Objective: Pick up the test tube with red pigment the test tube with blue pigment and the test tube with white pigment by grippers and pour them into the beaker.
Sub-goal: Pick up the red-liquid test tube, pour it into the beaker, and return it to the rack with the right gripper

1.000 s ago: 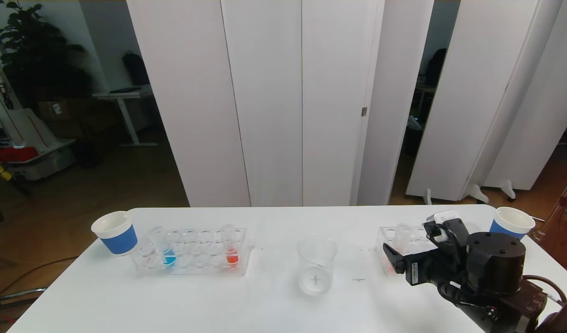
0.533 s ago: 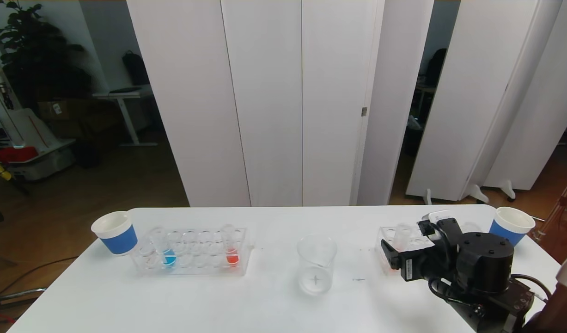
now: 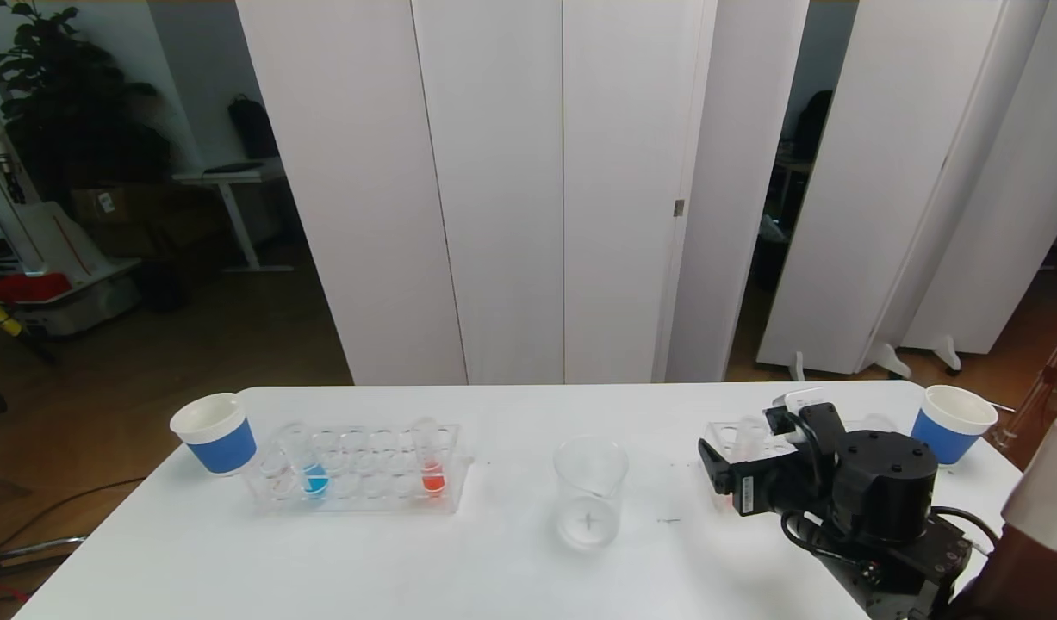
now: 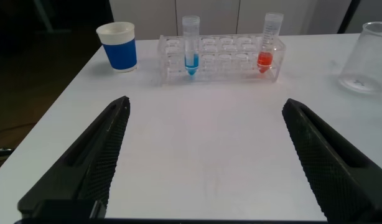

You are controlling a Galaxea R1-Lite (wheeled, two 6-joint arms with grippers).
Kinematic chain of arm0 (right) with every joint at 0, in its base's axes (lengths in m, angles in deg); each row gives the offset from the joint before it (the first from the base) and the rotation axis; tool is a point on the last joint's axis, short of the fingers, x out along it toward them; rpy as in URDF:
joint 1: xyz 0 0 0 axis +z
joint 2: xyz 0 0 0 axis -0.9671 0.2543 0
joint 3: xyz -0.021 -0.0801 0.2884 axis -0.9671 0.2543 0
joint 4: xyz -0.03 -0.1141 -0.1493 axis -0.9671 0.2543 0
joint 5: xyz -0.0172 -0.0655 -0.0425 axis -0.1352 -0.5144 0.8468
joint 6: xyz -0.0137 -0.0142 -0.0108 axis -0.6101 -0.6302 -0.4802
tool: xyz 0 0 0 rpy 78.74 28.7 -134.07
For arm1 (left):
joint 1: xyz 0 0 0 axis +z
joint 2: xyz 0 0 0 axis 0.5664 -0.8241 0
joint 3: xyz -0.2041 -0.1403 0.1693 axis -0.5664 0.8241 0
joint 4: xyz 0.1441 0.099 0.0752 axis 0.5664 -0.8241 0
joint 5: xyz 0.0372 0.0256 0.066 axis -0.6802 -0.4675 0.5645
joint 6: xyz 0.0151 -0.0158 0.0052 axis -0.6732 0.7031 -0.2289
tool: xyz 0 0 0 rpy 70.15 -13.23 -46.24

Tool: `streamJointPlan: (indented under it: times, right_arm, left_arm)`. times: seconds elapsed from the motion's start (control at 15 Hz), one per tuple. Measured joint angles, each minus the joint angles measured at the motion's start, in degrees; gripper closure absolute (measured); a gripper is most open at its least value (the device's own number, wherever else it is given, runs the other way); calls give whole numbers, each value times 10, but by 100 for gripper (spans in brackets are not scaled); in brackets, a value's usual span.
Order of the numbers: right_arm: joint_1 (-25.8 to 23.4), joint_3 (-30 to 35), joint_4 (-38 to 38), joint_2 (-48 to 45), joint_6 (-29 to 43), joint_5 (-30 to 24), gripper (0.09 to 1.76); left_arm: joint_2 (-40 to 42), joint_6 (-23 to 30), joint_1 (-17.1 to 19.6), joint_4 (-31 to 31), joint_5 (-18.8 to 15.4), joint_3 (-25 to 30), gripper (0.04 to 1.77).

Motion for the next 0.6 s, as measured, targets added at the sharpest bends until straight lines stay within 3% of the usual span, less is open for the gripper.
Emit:
streamJointPlan:
  times: [0.53,0.6]
  right_arm:
    - [2,-17,-14,33,-2,0,10]
    - [2,-19,-17,36,-2,1,16]
  left_arm:
    - [0,0,0,0,0,0,6]
    - [0,0,0,0,0,0,6]
